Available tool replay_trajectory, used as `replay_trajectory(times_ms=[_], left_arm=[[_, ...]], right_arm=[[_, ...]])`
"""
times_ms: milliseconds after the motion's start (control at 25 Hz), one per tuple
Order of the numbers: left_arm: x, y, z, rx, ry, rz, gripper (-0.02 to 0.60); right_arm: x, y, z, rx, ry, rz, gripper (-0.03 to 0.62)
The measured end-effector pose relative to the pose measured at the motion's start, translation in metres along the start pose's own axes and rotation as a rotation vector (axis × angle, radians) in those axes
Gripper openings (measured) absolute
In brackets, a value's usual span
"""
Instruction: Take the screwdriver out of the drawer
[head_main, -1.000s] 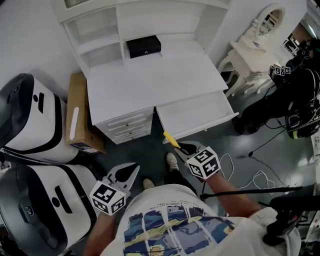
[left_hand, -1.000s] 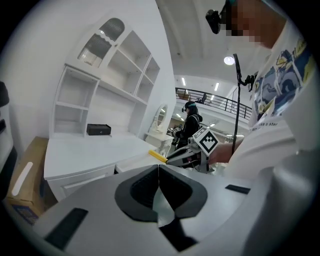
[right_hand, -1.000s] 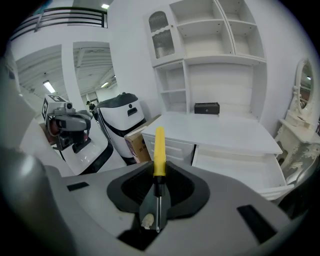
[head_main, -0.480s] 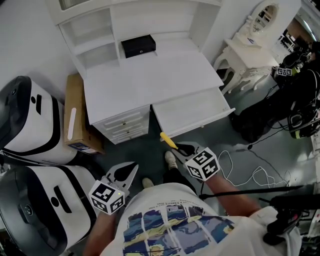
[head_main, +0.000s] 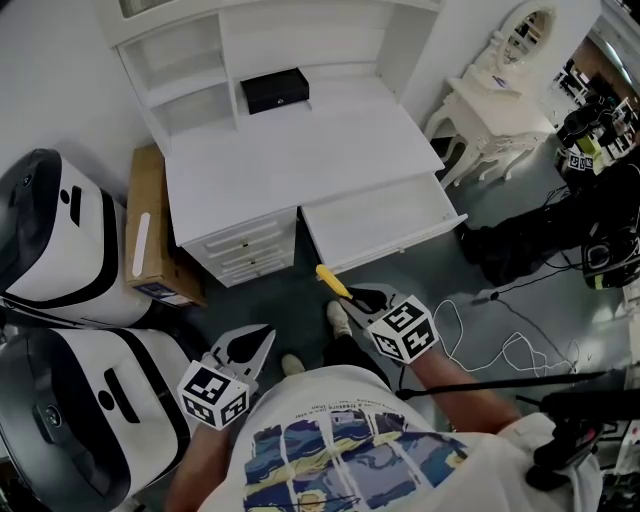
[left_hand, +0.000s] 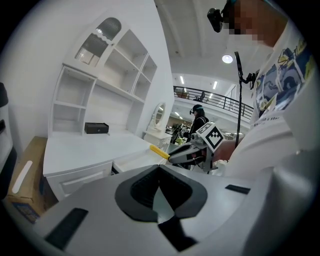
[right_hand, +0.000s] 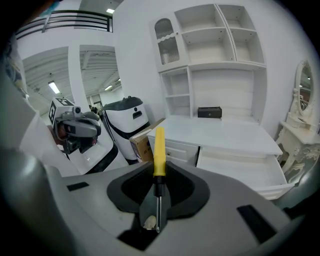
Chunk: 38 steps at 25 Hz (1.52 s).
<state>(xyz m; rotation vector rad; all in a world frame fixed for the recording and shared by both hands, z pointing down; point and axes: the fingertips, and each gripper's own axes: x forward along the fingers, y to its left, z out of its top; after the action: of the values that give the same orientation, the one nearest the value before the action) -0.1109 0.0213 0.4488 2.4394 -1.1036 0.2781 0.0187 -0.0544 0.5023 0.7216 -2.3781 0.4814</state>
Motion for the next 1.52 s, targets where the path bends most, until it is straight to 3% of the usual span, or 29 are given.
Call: replay_trajectory(times_ms=[1520], left_arm=[[0.005, -0.003, -0.014, -0.017, 0.04, -0.005, 0.014]], right_arm=[[0.007, 0.009, -0.005, -0.011, 0.011, 0.039, 0.094]])
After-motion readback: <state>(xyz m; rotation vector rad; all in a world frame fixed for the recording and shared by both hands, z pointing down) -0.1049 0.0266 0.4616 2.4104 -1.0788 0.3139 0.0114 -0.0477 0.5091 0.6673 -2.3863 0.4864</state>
